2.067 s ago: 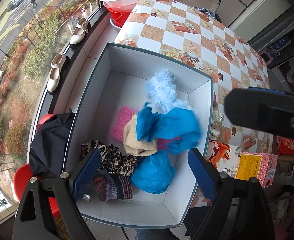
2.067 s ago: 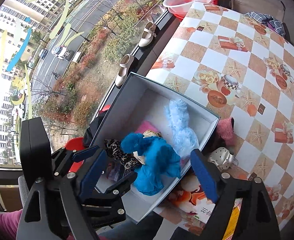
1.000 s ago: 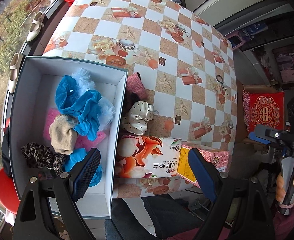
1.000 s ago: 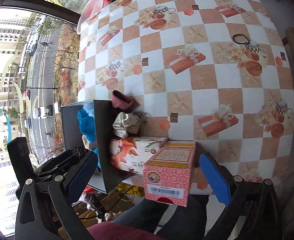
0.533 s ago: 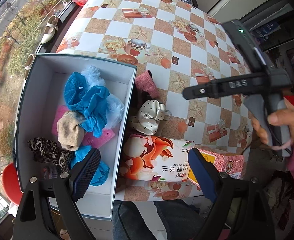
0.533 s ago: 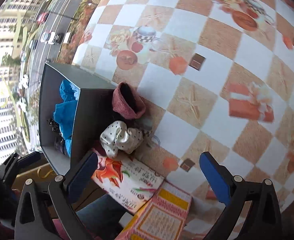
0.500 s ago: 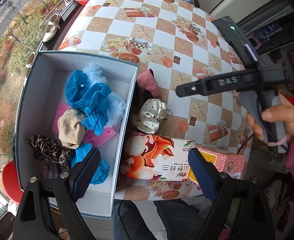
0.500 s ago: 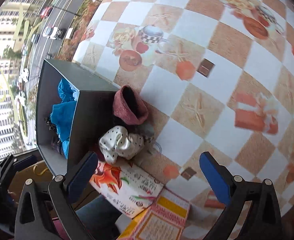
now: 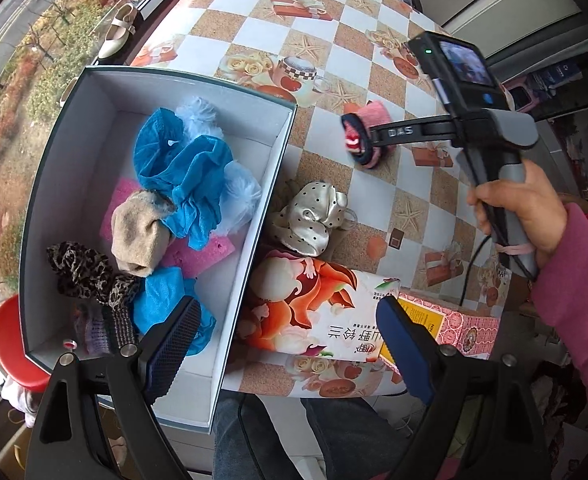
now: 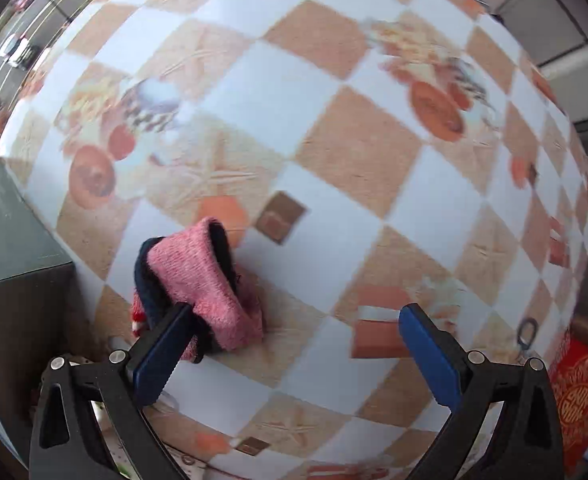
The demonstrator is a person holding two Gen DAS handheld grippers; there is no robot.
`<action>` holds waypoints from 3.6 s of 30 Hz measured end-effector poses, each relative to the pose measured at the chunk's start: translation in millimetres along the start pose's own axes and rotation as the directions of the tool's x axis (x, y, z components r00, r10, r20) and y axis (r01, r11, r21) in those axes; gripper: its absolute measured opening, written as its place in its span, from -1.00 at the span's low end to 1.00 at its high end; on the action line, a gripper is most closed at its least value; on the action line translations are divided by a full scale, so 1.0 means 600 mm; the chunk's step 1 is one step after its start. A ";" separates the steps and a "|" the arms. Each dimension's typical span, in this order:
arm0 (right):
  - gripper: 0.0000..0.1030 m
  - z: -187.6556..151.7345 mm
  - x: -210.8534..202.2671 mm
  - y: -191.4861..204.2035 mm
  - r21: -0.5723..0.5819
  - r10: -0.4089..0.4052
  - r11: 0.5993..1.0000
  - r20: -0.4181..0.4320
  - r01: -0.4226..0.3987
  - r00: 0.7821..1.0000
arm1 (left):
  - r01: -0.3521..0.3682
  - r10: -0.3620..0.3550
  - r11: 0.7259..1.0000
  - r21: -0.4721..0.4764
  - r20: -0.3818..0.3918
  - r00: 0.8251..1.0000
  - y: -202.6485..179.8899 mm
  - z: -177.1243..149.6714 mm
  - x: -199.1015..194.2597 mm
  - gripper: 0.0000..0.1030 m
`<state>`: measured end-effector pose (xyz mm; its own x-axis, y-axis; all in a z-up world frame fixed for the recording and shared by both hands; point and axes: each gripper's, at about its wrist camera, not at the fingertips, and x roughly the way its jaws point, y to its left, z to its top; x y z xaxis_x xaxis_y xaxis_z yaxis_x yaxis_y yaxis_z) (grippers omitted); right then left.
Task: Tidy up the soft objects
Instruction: 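Grasp the white polka-dot scrunchie with the right tool, then grasp the pink knit sock with the left tool, then carry the pink sock and polka-dot scrunchie with both tools over the box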
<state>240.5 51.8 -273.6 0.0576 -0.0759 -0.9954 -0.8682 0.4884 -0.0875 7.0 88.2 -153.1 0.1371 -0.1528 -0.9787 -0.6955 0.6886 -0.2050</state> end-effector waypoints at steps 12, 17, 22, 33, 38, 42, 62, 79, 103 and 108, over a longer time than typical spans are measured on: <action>0.99 -0.058 0.016 0.161 -0.338 0.274 0.880 -0.210 -0.333 0.938 | -0.011 0.011 1.000 0.001 0.005 1.000 -0.009 -0.003 -0.004 0.78; 0.99 -0.096 0.041 0.066 -0.286 -0.025 0.958 -0.170 -0.025 0.985 | 0.003 -0.003 1.000 0.009 -0.008 1.000 -0.019 0.000 0.010 0.78; 0.99 -0.159 0.049 -0.131 -0.065 -0.156 0.987 -0.202 0.146 0.967 | 0.021 -0.020 0.999 0.040 -0.009 1.000 -0.038 0.008 0.016 0.78; 0.99 -0.099 0.005 0.029 -0.191 0.377 0.896 -0.150 -0.401 0.914 | -0.045 0.045 0.999 0.002 0.026 0.999 -0.039 0.005 -0.009 0.78; 0.39 -0.098 0.027 0.062 -0.240 0.327 0.905 -0.139 -0.352 0.935 | -0.052 0.052 0.998 -0.020 0.042 0.998 -0.042 0.018 -0.018 0.78; -0.35 -0.125 0.014 0.007 -0.139 0.338 0.928 -0.071 -0.345 0.938 | -0.049 0.048 0.998 0.030 0.036 0.998 -0.084 0.071 0.003 0.77; 0.71 -0.350 0.023 -0.378 0.437 0.201 0.870 0.106 -0.227 0.974 | -0.115 0.124 0.967 0.228 -0.026 0.992 -0.275 0.284 0.280 0.78; 1.00 -0.282 0.102 -0.321 0.502 0.134 0.857 0.005 -0.118 0.991 | -0.206 0.207 0.940 0.272 0.023 0.978 -0.307 0.285 0.329 1.00; -0.42 -0.254 -0.047 -0.271 0.396 0.244 0.867 0.189 -0.301 0.951 | -0.130 0.096 0.921 0.368 0.111 0.989 -0.275 0.187 0.148 -0.42; -0.41 -0.244 -0.117 -0.246 0.354 0.283 0.865 0.243 -0.356 0.928 | -0.094 0.060 0.922 0.376 0.102 0.993 -0.246 0.125 0.116 -0.41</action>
<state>292.1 -142.3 -185.4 -0.0723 0.2786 -0.9577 -0.5965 0.7574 0.2654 172.0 29.2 -191.8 0.1659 -0.0383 -0.9854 -0.3891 0.9156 -0.1012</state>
